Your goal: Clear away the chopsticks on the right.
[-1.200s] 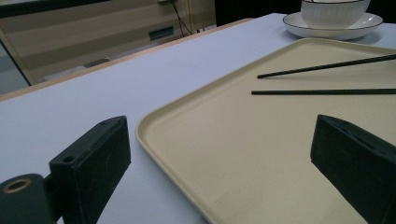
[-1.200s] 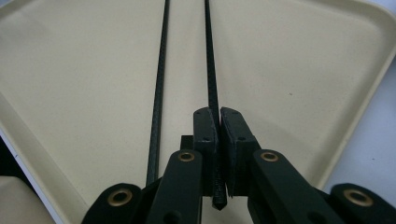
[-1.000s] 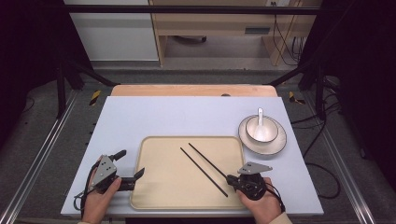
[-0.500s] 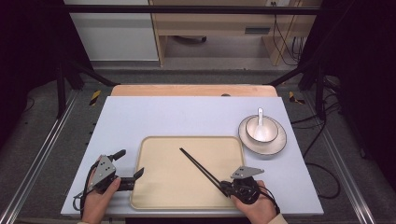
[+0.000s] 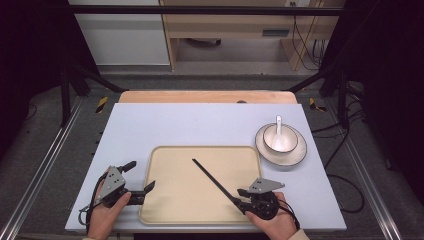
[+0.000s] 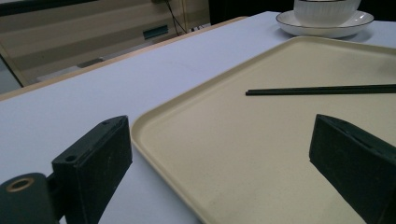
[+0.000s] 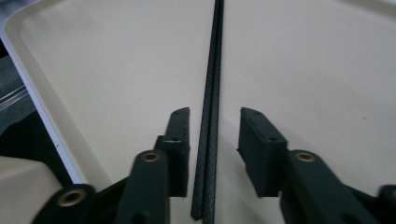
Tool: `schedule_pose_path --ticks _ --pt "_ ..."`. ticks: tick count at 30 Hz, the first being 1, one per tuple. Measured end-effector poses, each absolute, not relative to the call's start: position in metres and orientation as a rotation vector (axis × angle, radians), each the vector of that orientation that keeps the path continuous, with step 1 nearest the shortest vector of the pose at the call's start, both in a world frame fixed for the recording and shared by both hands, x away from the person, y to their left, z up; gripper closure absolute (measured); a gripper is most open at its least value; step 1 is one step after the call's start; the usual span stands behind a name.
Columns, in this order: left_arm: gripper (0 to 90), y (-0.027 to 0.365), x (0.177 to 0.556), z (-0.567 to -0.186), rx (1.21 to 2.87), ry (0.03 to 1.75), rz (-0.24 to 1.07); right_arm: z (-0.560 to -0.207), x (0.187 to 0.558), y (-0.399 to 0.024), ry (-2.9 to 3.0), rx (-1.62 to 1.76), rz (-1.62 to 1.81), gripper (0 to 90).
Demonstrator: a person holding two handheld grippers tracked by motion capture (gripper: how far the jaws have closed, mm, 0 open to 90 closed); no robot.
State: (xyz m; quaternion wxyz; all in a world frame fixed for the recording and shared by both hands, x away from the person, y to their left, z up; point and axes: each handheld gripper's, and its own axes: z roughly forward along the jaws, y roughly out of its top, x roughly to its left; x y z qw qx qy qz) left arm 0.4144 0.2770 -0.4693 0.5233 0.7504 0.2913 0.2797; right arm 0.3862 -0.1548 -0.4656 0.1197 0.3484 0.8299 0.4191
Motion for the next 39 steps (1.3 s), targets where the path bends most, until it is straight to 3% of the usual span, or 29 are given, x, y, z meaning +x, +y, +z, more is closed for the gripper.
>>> schedule_pose_path --ticks 1,2,4,5,7,13,20,22,27,33,39 --pt "5.6 0.276 0.414 -0.469 1.792 0.694 0.669 -0.466 0.386 -0.155 2.425 1.018 1.225 58.2" --pt "5.6 0.276 0.414 -0.468 1.803 0.690 0.669 -0.463 0.387 -0.155 2.396 1.008 1.222 46.9" --pt "5.8 0.275 0.414 -0.468 1.805 0.692 0.680 -0.462 0.388 -0.156 2.376 1.012 1.225 42.4" --pt "6.3 0.275 0.413 -0.467 1.808 0.698 0.688 -0.461 0.390 -0.158 2.344 1.012 1.226 34.2" --pt "6.4 0.276 0.413 -0.464 1.796 0.710 0.696 -0.460 0.391 -0.160 2.312 1.016 1.245 26.2" --pt "6.6 0.272 0.410 -0.460 1.806 0.685 0.667 -0.452 0.391 -0.169 2.240 0.964 1.274 8.3" --pt "9.0 0.263 0.405 -0.450 1.825 0.665 0.644 -0.450 0.393 -0.184 2.214 0.933 1.246 10.4" --pt "13.0 0.258 0.403 -0.445 1.860 0.636 0.646 -0.447 0.395 -0.200 2.176 0.959 1.237 14.3" --pt "18.5 0.243 0.397 -0.438 1.920 0.612 0.638 -0.442 0.393 -0.231 2.065 1.002 1.246 13.1" --pt "32.2 0.211 0.398 -0.438 2.044 0.661 0.561 -0.452 0.388 -0.270 1.932 1.069 1.204 10.8" --pt "52.5 0.189 0.415 -0.437 2.019 0.731 0.529 -0.461 0.395 -0.284 1.936 1.095 1.134 11.9"
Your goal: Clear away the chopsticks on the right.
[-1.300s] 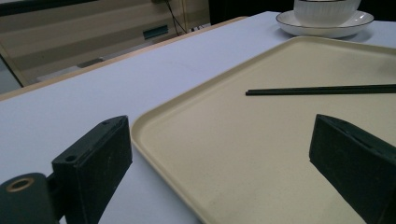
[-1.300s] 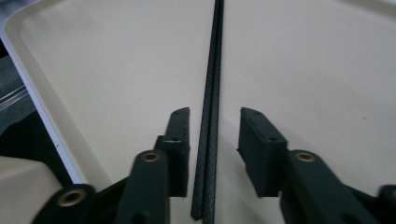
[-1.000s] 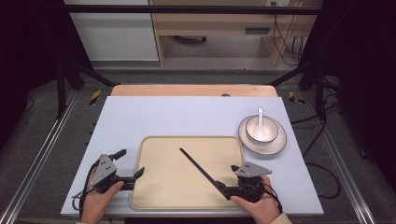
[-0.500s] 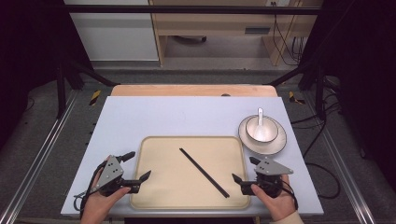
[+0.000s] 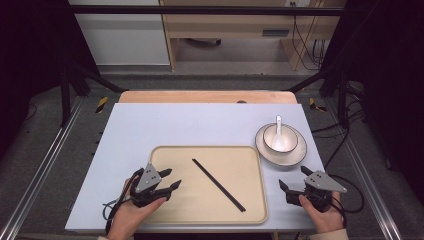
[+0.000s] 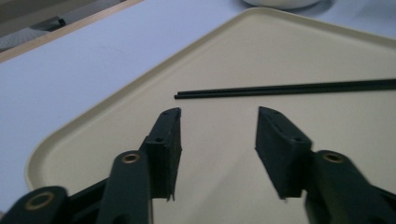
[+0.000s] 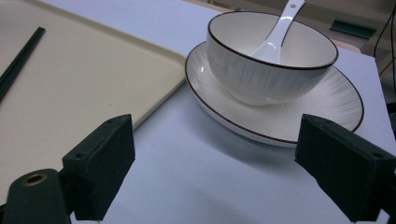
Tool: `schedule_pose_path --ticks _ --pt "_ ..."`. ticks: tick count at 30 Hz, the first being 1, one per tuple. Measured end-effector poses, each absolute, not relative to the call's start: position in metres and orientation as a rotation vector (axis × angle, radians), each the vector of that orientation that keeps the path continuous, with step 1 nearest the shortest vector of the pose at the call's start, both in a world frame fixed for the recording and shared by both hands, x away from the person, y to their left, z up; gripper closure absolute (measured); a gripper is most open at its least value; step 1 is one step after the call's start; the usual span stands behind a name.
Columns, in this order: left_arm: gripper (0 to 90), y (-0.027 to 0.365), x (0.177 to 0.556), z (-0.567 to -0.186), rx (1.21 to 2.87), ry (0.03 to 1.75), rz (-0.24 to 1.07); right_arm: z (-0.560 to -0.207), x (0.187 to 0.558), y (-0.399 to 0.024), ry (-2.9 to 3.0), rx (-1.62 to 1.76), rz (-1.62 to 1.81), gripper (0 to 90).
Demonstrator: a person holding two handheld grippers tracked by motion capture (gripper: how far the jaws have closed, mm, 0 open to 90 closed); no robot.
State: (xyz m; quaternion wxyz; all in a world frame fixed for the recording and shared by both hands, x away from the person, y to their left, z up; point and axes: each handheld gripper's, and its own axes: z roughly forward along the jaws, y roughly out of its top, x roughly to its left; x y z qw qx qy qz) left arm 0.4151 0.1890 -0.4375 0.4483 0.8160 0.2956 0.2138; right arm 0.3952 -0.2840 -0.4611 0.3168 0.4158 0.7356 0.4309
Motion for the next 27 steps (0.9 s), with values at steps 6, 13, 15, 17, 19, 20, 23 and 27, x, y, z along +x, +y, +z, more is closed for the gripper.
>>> schedule_pose_path --ticks 6,13,15,17,19,20,23,27 --pt "76.6 0.179 0.433 -0.443 2.037 0.757 0.498 -0.463 0.398 -0.282 1.940 1.112 1.136 12.6" --pt "89.5 0.155 0.456 -0.454 2.154 0.780 0.442 -0.464 0.399 -0.286 1.922 1.144 1.125 14.1" --pt "89.7 0.148 0.461 -0.452 2.173 0.766 0.439 -0.464 0.399 -0.287 1.921 1.144 1.129 14.0" --pt "89.7 0.146 0.463 -0.452 2.176 0.767 0.431 -0.465 0.399 -0.286 1.919 1.152 1.122 14.0" --pt "89.7 0.141 0.466 -0.453 2.178 0.773 0.425 -0.465 0.401 -0.286 1.917 1.157 1.121 13.8" --pt "89.8 0.139 0.468 -0.453 2.185 0.772 0.422 -0.465 0.401 -0.286 1.913 1.157 1.121 13.9" --pt "89.8 0.133 0.470 -0.457 2.212 0.767 0.412 -0.464 0.400 -0.286 1.912 1.152 1.130 13.6" --pt "89.7 0.126 0.474 -0.461 2.236 0.763 0.403 -0.464 0.400 -0.286 1.915 1.157 1.155 12.1"
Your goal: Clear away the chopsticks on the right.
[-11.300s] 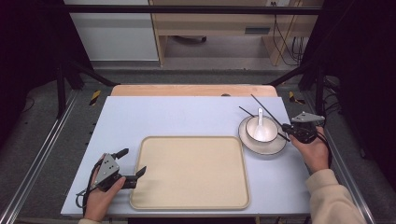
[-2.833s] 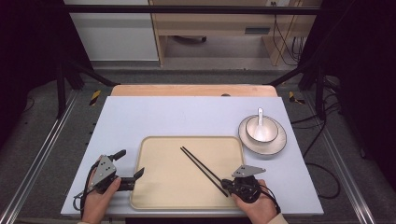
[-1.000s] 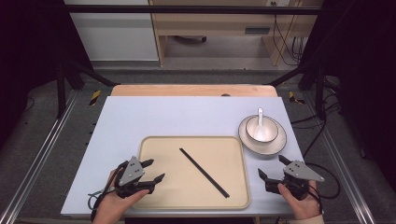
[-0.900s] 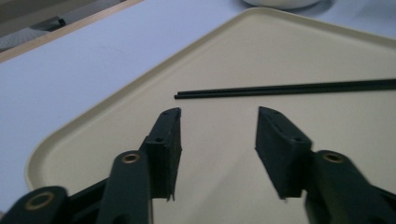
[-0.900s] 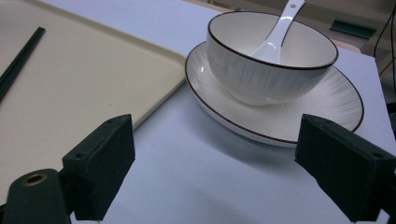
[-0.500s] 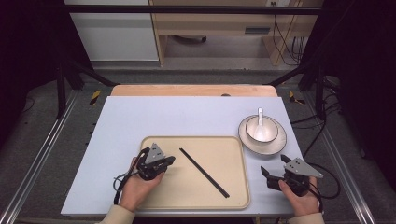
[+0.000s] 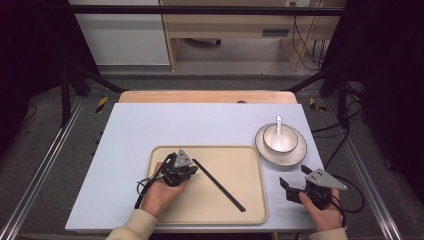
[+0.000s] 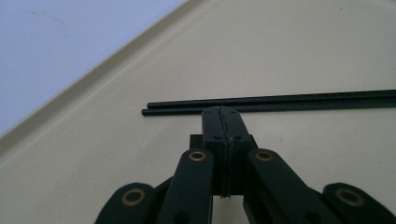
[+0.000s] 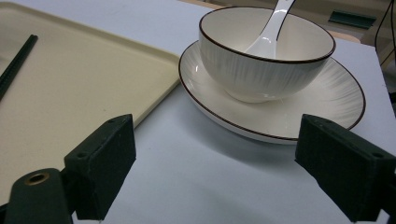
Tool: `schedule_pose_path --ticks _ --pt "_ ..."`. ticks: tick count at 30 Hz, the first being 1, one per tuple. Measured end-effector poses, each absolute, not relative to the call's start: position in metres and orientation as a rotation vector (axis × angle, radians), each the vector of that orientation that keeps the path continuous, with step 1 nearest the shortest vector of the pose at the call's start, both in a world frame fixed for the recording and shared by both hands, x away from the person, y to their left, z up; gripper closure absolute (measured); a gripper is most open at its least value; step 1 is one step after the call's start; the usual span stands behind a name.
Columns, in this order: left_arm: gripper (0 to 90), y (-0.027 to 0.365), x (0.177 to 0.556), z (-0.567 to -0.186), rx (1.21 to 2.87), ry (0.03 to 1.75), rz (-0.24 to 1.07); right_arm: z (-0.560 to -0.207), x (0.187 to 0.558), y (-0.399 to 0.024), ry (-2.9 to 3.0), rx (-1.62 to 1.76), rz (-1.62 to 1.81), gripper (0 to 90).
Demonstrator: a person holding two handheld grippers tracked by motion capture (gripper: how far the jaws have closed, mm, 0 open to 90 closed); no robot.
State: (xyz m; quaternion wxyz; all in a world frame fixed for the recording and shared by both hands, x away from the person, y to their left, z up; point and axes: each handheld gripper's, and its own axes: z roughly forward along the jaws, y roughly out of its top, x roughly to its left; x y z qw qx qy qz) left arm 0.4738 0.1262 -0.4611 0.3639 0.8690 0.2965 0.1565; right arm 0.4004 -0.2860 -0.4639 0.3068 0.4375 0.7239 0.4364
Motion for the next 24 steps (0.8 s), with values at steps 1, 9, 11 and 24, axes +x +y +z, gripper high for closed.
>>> schedule_pose_path --ticks 1,9,11,24 --pt "89.7 0.124 0.475 -0.462 2.241 0.762 0.401 -0.464 0.401 -0.286 1.914 1.157 1.159 12.1" --pt "89.7 0.112 0.483 -0.470 2.283 0.753 0.381 -0.464 0.401 -0.285 1.920 1.167 1.170 12.1" --pt "89.7 0.110 0.484 -0.472 2.280 0.752 0.377 -0.464 0.401 -0.285 1.921 1.172 1.170 12.1" --pt "89.7 0.085 0.500 -0.472 2.288 0.710 0.360 -0.465 0.401 -0.286 1.922 1.186 1.173 12.6"
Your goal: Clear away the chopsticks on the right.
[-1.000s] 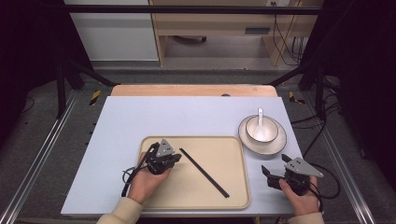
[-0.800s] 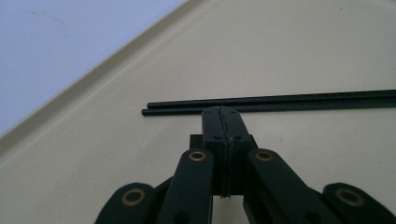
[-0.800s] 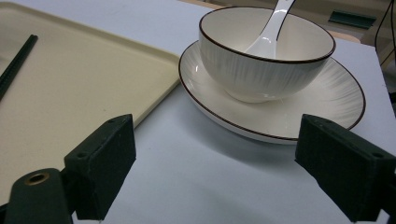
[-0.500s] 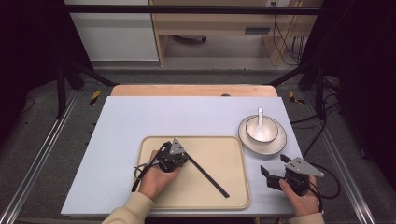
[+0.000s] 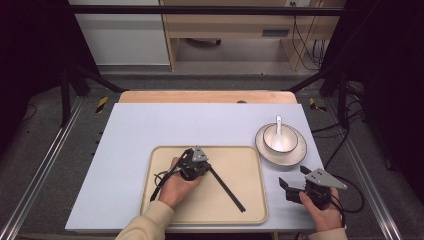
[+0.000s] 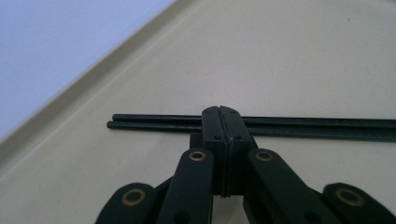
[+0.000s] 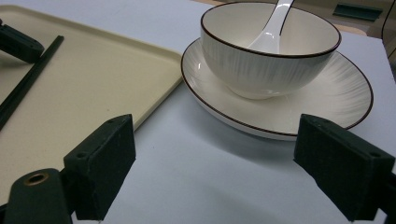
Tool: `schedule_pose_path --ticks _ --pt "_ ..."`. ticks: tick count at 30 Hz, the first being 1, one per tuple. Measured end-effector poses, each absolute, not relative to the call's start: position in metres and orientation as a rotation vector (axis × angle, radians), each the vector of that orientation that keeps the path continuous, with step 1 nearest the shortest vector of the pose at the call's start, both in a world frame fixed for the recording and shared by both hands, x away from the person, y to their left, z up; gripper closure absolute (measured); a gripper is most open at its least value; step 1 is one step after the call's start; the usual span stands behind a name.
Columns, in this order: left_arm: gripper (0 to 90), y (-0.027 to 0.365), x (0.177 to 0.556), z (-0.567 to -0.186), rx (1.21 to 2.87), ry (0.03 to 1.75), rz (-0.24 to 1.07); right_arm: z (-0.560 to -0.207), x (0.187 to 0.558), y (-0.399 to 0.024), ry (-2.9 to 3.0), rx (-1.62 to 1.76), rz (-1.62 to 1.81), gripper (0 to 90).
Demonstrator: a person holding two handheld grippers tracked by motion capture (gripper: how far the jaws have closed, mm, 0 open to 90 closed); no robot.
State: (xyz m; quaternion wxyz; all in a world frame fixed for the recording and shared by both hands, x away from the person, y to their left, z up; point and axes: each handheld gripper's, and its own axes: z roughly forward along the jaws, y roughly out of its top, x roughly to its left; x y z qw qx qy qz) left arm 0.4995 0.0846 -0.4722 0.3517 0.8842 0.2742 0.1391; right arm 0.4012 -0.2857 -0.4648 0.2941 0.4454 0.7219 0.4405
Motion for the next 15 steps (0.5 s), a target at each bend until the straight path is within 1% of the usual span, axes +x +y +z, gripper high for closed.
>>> schedule_pose_path --ticks 10,14,15 --pt "89.8 0.060 0.514 -0.472 2.300 0.672 0.346 -0.467 0.403 -0.286 1.920 1.194 1.178 12.8" --pt "89.8 0.049 0.517 -0.472 2.301 0.645 0.345 -0.466 0.403 -0.285 1.919 1.185 1.176 13.2" --pt "89.8 0.045 0.519 -0.472 2.322 0.615 0.341 -0.467 0.403 -0.286 1.919 1.171 1.176 13.3"
